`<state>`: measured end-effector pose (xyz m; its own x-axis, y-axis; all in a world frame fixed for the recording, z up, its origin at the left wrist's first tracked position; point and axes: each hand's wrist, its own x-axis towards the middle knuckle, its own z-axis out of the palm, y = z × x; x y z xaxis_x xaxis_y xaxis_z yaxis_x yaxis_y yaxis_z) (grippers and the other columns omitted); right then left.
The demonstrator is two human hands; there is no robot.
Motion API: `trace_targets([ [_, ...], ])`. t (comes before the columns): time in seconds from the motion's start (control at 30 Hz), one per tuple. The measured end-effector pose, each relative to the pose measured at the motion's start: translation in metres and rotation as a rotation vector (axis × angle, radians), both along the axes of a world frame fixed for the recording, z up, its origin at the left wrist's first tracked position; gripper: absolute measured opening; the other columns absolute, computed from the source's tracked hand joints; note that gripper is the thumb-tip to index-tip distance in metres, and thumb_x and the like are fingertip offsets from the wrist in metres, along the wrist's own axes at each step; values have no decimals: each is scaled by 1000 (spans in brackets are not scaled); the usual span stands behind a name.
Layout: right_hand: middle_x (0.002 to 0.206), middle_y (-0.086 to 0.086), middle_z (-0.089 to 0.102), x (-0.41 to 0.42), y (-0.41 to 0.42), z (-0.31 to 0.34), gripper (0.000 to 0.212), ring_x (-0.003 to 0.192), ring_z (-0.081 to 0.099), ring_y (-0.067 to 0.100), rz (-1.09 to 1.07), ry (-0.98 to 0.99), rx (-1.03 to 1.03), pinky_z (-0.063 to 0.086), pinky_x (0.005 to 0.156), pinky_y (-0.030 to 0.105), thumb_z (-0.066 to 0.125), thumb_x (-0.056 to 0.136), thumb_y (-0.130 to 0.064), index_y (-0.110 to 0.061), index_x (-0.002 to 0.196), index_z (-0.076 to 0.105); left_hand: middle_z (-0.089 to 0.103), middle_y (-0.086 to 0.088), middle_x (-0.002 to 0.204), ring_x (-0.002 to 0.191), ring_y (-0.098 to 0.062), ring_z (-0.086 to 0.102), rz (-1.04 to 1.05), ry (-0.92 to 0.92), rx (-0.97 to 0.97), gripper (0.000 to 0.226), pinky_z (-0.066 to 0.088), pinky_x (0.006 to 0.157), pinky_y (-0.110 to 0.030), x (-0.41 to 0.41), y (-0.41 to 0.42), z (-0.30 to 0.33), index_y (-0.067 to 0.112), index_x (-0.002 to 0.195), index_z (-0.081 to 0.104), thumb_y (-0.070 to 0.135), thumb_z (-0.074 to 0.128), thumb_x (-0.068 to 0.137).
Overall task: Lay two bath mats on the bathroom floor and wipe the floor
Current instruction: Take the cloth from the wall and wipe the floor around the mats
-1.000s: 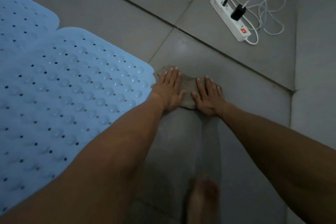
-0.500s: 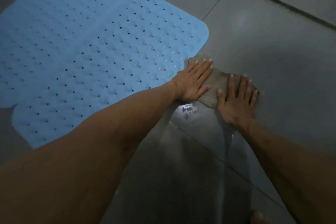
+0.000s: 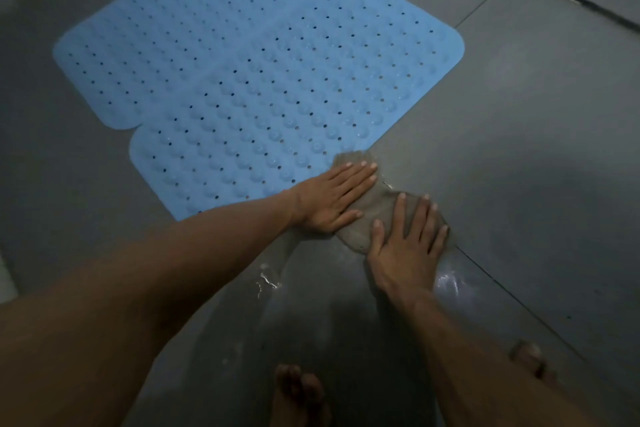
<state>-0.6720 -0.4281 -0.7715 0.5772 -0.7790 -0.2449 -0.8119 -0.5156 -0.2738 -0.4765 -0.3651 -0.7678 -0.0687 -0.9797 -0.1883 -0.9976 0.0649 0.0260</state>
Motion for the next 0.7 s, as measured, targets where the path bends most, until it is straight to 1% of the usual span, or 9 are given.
trace_targets([
  [0.07,164,10,-20,-5,28,1,67,150,-23,26,115,-5,23,-11,121,52,13,101,-55,-26,157,-12,-1,-16,162,151,-27,-3,34,1,30,69,6,123,-42,-5,41,4,2,154,5,45,17,102],
  [0.13,164,11,-19,-11,53,0,68,151,-22,26,241,-31,19,-11,121,52,16,101,-55,-25,157,-9,2,-17,162,151,-28,0,73,22,45,68,9,123,-43,-12,81,10,1,153,9,45,21,102],
  [0.23,165,13,1,-15,80,1,68,153,-3,30,445,-64,14,-6,121,51,29,99,-53,-23,158,13,8,-17,162,150,-29,6,108,28,106,68,7,121,-41,-25,139,20,1,153,16,45,30,102],
  [0.33,162,14,24,-8,92,1,67,151,18,32,651,-95,37,8,118,52,40,95,-52,-21,154,34,27,-17,157,147,-29,24,118,12,148,63,11,120,-37,-31,188,34,3,145,40,47,38,100],
  [0.4,158,13,35,0,97,0,64,148,29,31,768,-124,42,15,115,52,44,93,-51,-22,149,42,49,-15,143,133,-28,46,47,-62,119,46,22,116,-39,-26,205,42,7,122,59,42,45,97],
  [0.5,133,7,57,22,108,2,49,124,50,29,848,-221,51,28,107,47,55,82,-48,-25,125,59,63,-11,113,108,-30,61,-74,-123,122,22,37,105,-44,-11,215,48,13,97,60,31,49,89],
  [0.6,91,-2,61,66,118,19,26,88,55,21,934,-201,62,41,95,37,63,65,-40,-26,88,62,61,0,88,79,-21,62,-26,-108,330,15,49,88,-35,16,220,68,20,86,56,33,52,91],
  [0.67,84,-1,59,96,121,40,22,77,59,21,916,-159,129,49,85,34,67,61,-31,-23,81,61,61,0,94,82,-22,59,116,-78,499,22,51,82,-34,41,215,84,21,92,53,41,45,94],
  [0.7,94,4,57,109,120,51,27,82,60,26,893,-179,200,50,83,36,70,65,-22,-19,89,60,60,-3,103,89,-24,58,158,-80,529,24,50,85,-37,56,211,92,20,99,53,42,42,94],
])
